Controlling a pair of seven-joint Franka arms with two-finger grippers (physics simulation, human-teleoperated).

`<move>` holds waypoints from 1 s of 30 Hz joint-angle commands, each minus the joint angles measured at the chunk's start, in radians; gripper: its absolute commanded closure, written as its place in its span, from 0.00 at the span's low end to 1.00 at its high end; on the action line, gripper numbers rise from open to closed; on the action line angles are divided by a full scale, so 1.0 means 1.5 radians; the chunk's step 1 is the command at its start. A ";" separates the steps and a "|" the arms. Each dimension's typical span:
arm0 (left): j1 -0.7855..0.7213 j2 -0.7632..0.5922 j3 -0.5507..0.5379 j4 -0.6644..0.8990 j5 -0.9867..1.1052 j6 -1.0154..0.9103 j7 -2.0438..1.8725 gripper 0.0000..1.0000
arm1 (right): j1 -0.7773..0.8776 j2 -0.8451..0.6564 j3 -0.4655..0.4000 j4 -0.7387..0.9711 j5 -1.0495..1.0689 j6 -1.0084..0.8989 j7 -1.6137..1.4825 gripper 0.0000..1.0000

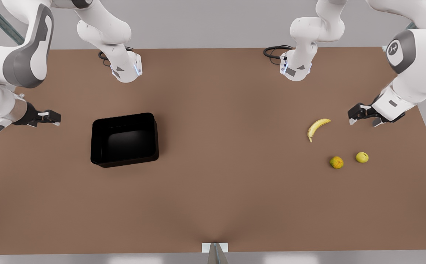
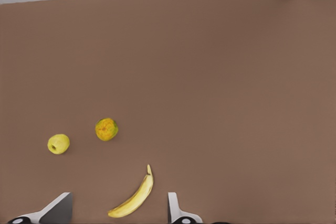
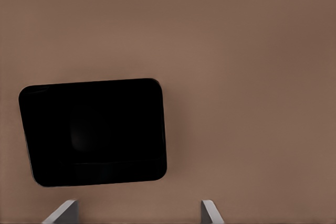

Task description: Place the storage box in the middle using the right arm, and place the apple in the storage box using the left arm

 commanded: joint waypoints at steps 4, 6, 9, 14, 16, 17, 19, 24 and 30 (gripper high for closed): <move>0.002 0.054 0.009 0.013 -0.003 0.006 -0.013 0.00 | -0.004 0.028 -0.001 -0.037 0.000 0.017 0.000 0.00; 0.003 0.112 0.059 0.028 -0.095 0.005 -0.213 0.00 | -0.007 0.027 -0.001 -0.167 0.000 0.147 -0.005 0.00; 0.015 0.222 0.181 0.037 -0.416 0.011 -0.485 0.00 | -0.027 0.049 -0.003 -0.308 0.000 0.382 -0.060 0.00; 0.040 0.288 0.315 -0.104 -0.856 0.031 -0.608 0.00 | -0.048 0.126 -0.015 -0.383 -0.001 0.560 -0.152 0.00; 0.049 0.305 0.315 -0.137 -0.863 0.033 -0.596 0.00 | -0.035 0.137 -0.015 -0.392 -0.001 0.567 -0.150 0.00; 0.062 0.324 0.315 -0.136 -0.878 0.029 -0.577 0.00 | -0.028 0.136 -0.014 -0.394 -0.001 0.567 -0.148 0.00; 0.086 0.356 0.314 -0.135 -0.892 0.023 -0.566 0.00 | -0.027 0.123 -0.012 -0.395 0.000 0.566 -0.147 0.00; 0.128 0.407 0.315 -0.139 -0.869 -0.089 -0.523 0.00 | -0.025 0.122 -0.011 -0.450 0.003 0.569 -0.148 0.00; 0.197 0.483 0.307 -0.080 -0.863 -0.089 -0.486 0.00 | -0.025 0.154 -0.011 -0.450 0.000 0.562 -0.149 0.00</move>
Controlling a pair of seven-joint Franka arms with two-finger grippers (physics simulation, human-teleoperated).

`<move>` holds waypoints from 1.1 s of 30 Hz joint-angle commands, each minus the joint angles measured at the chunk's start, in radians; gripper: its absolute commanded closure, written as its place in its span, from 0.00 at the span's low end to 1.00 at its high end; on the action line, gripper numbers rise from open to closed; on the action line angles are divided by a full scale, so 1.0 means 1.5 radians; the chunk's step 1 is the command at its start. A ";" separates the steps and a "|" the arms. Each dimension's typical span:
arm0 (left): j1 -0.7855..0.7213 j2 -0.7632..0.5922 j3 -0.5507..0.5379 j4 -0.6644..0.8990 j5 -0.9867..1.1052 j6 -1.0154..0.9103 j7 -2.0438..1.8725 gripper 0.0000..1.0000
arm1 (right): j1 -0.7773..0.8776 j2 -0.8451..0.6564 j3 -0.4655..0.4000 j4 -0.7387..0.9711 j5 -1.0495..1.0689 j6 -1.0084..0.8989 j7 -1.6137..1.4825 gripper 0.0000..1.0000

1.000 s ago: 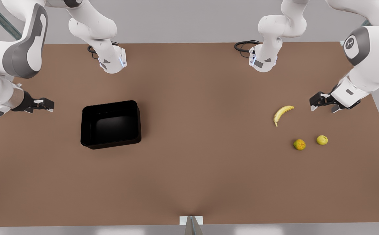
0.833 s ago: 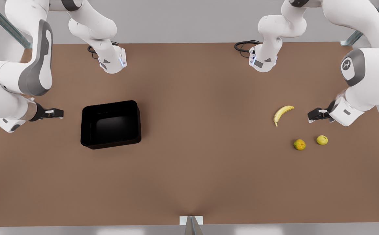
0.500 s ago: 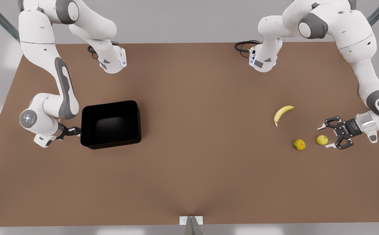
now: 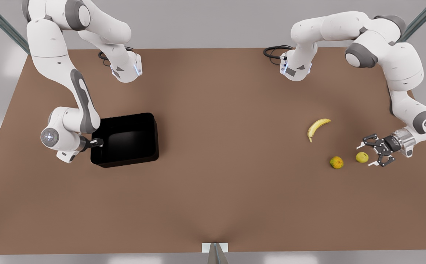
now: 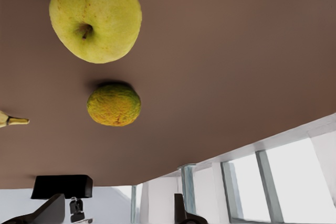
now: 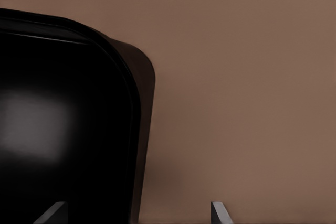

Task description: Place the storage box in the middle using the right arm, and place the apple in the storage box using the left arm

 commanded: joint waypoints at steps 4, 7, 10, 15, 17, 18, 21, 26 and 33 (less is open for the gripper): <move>0.001 0.007 -0.019 0.002 0.028 -0.003 0.024 0.00 | 0.000 0.001 0.003 0.004 -0.001 -0.005 0.000 0.44; 0.050 0.056 -0.041 0.038 0.021 0.000 0.019 0.00 | 0.000 0.009 0.003 0.006 -0.002 -0.005 -0.002 0.65; 0.069 0.070 -0.043 0.045 0.027 -0.001 0.046 0.00 | 0.000 0.009 0.003 0.007 -0.002 -0.010 -0.003 0.69; 0.083 0.109 -0.058 0.055 0.005 0.016 0.052 0.00 | -0.001 0.011 0.011 0.022 -0.005 -0.025 -0.004 0.79; 0.091 0.120 -0.058 0.056 -0.015 0.016 0.054 0.00 | -0.001 0.014 0.011 0.024 -0.006 -0.025 -0.004 0.79; 0.094 0.122 -0.058 0.056 -0.015 0.016 0.060 0.00 | -0.001 0.015 0.011 0.024 -0.006 -0.024 -0.004 0.79; 0.103 0.127 -0.058 0.065 -0.014 0.015 0.072 0.00 | -0.001 0.016 0.011 0.025 -0.006 -0.024 -0.004 0.79; 0.110 0.145 -0.071 0.068 -0.015 0.017 0.094 0.04 | -0.002 0.015 0.012 0.031 -0.004 -0.026 -0.013 0.79; 0.124 0.150 -0.084 0.070 -0.023 0.023 0.095 0.15 | 0.067 0.013 0.021 0.093 -0.002 -0.028 -0.027 0.79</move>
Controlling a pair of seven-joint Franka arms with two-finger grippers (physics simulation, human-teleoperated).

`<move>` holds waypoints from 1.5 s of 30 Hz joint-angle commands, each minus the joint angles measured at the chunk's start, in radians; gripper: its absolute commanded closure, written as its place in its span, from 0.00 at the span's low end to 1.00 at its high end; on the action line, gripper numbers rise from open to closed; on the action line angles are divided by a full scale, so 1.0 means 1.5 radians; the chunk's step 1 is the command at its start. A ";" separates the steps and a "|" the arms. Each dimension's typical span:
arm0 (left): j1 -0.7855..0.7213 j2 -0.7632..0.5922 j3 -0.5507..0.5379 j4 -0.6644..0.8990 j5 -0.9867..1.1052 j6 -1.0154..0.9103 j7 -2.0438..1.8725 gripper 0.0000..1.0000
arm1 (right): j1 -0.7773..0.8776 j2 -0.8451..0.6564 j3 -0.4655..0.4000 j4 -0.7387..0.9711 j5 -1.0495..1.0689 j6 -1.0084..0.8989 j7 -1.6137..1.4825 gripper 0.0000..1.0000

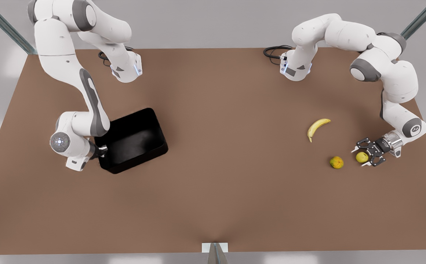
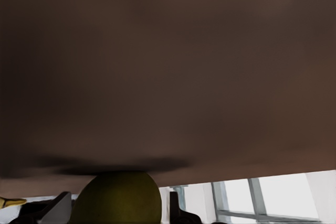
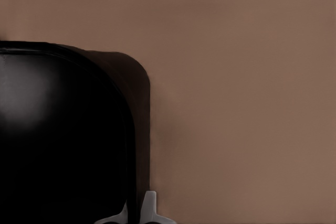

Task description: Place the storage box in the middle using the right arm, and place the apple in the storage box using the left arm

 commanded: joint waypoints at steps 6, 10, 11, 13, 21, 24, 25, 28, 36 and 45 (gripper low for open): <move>0.001 0.002 -0.001 0.002 -0.001 0.001 0.000 0.34 | 0.127 0.049 0.000 0.098 0.001 0.002 0.008 0.79; 0.001 0.005 -0.001 0.008 -0.001 0.007 -0.005 0.39 | 0.193 0.109 0.000 0.170 0.003 0.019 0.008 0.79; 0.001 0.005 -0.001 0.013 0.001 0.005 -0.011 0.39 | 0.204 0.118 0.001 0.179 0.003 0.029 0.008 0.79; 0.001 0.003 -0.001 0.018 0.004 -0.001 -0.015 0.39 | 0.227 0.137 0.016 0.214 0.003 0.030 0.009 0.79; -0.089 -0.188 -0.056 0.026 0.145 0.081 -0.186 0.39 | 0.304 0.266 0.075 0.364 0.004 0.035 0.170 0.79; -0.130 -0.241 -0.144 0.077 0.312 0.121 -0.261 0.39 | 0.305 0.317 0.084 0.421 0.005 0.037 0.169 0.79; -0.134 -0.245 -0.162 0.112 0.344 0.121 -0.290 0.39 | 0.305 0.324 0.084 0.424 0.005 0.048 0.168 0.79; -0.142 -0.249 -0.320 0.164 0.576 0.137 -0.395 0.39 | 0.305 0.348 0.084 0.424 0.005 0.104 0.165 0.79; -0.213 -0.240 -0.613 0.183 0.933 0.246 -0.833 0.39 | 0.298 0.291 0.102 0.424 0.005 0.049 0.203 0.00; -0.498 -0.216 -0.608 0.180 1.011 0.313 -1.161 0.39 | 0.131 -0.024 0.037 0.418 0.003 -0.411 0.210 0.00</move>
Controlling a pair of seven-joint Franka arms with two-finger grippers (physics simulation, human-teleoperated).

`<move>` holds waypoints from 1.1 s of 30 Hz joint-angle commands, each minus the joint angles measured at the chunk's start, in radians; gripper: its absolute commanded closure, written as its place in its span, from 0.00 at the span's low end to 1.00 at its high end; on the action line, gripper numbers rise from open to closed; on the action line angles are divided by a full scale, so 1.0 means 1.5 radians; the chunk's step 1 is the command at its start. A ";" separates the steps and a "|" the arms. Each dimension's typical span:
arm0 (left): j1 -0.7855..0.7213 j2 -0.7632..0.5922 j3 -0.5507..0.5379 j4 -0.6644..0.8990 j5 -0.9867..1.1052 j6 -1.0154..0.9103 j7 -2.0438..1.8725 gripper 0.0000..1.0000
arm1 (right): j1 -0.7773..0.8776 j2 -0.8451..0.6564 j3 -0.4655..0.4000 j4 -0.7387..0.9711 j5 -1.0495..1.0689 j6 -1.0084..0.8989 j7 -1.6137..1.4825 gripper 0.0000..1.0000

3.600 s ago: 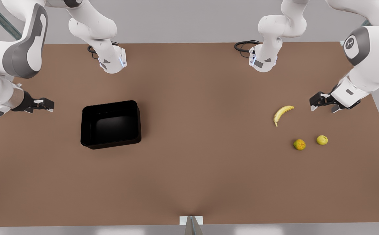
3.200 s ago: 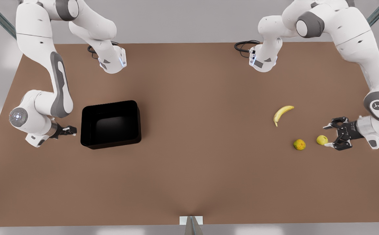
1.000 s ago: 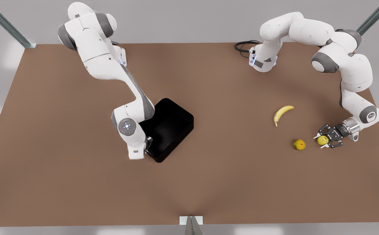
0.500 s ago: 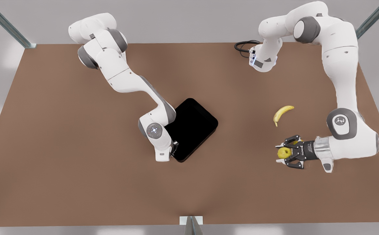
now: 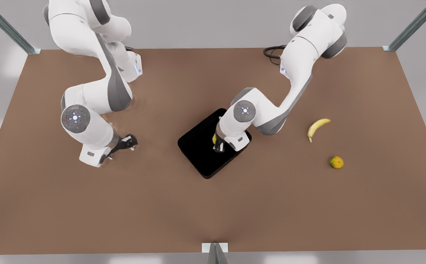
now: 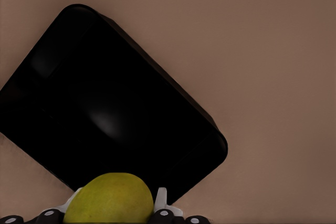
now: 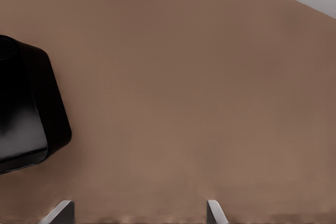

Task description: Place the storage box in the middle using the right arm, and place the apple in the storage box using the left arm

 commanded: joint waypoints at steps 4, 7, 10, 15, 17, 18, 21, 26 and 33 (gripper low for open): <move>-0.006 0.023 0.000 -0.035 0.099 0.029 0.000 0.39 | -0.015 -0.081 -0.056 0.000 -0.005 -0.091 0.000 0.00; -0.021 0.042 -0.001 -0.043 0.105 0.033 -0.003 0.00 | -0.017 -0.075 -0.068 0.000 -0.005 -0.098 0.000 0.00; -0.035 0.042 -0.001 -0.042 0.105 0.033 -0.005 0.00 | -0.023 -0.074 -0.083 0.000 -0.005 -0.099 -0.001 0.00; -0.029 0.012 0.030 -0.025 0.109 0.025 0.032 0.00 | -0.024 -0.070 -0.091 0.000 -0.005 -0.099 0.002 0.00; -0.009 -0.031 0.043 -0.025 0.105 -0.001 0.177 0.00 | -0.025 -0.067 -0.092 0.000 -0.005 -0.098 0.002 0.00; 0.015 -0.069 0.084 -0.025 0.105 -0.038 0.292 0.00 | -0.024 -0.062 -0.092 0.001 -0.006 -0.097 0.001 0.00; 0.149 -0.145 0.119 -0.025 0.045 -0.110 0.728 0.00 | -0.024 -0.064 -0.102 -0.001 -0.005 -0.094 -0.007 0.00; 0.216 -0.330 0.291 -0.064 -0.081 -0.306 1.365 0.00 | -0.034 -0.084 -0.103 -0.025 -0.004 -0.090 -0.007 0.00; 0.169 -0.393 0.316 -0.204 -0.082 -0.219 1.416 0.00 | -0.034 -0.081 -0.103 -0.023 -0.005 -0.091 -0.007 0.00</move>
